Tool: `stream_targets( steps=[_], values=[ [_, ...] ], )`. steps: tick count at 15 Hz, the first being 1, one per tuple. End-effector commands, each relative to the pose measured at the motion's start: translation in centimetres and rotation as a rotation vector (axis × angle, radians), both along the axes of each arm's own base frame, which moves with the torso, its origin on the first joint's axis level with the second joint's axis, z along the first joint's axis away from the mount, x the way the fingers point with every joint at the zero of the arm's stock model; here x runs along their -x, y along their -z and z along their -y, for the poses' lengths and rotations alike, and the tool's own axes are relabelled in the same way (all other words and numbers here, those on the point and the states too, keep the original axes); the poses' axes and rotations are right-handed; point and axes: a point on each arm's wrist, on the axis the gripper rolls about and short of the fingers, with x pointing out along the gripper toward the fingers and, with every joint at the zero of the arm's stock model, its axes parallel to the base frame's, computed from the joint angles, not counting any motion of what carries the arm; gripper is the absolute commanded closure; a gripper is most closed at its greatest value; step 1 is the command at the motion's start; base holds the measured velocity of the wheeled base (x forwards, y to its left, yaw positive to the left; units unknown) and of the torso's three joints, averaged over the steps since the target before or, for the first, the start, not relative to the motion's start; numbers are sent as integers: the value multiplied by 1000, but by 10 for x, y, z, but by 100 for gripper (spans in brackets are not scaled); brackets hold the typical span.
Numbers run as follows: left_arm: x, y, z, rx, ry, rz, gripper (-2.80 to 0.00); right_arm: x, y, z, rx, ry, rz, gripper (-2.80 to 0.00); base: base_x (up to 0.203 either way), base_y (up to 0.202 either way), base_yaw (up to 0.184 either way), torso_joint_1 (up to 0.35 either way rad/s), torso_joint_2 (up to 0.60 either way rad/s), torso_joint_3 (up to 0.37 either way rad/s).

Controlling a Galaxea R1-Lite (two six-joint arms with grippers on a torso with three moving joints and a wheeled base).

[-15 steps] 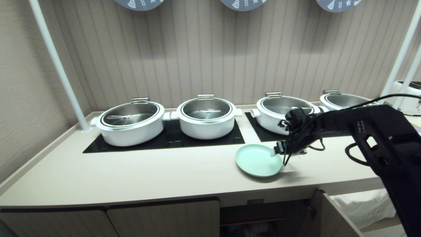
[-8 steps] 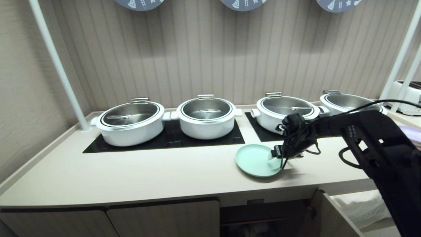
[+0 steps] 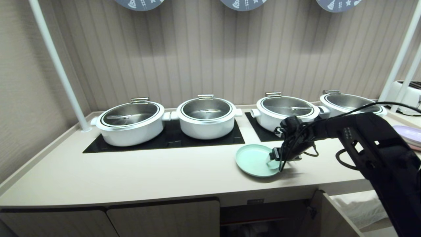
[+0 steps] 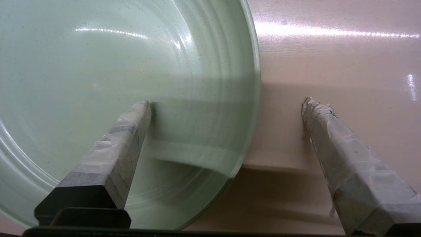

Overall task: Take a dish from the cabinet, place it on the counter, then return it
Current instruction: Pick up the plate from the table

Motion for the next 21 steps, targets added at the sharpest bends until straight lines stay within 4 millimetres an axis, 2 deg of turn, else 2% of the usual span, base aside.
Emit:
stream_targets(
  steps=[1, 6, 21],
  values=[
    [0, 0, 0, 0, -1, 1, 0, 0, 1, -1, -1, -3, -4, -280, 0, 0, 0, 0, 0, 0],
    [0, 0, 0, 0, 0, 1, 0, -7, 4, -2, -13, 2, 47, -280, 0, 0, 0, 0, 0, 0],
    [0, 0, 0, 0, 0, 1, 0, -7, 12, -3, -27, 29, 29, -280, 0, 0, 0, 0, 0, 0]
  ],
)
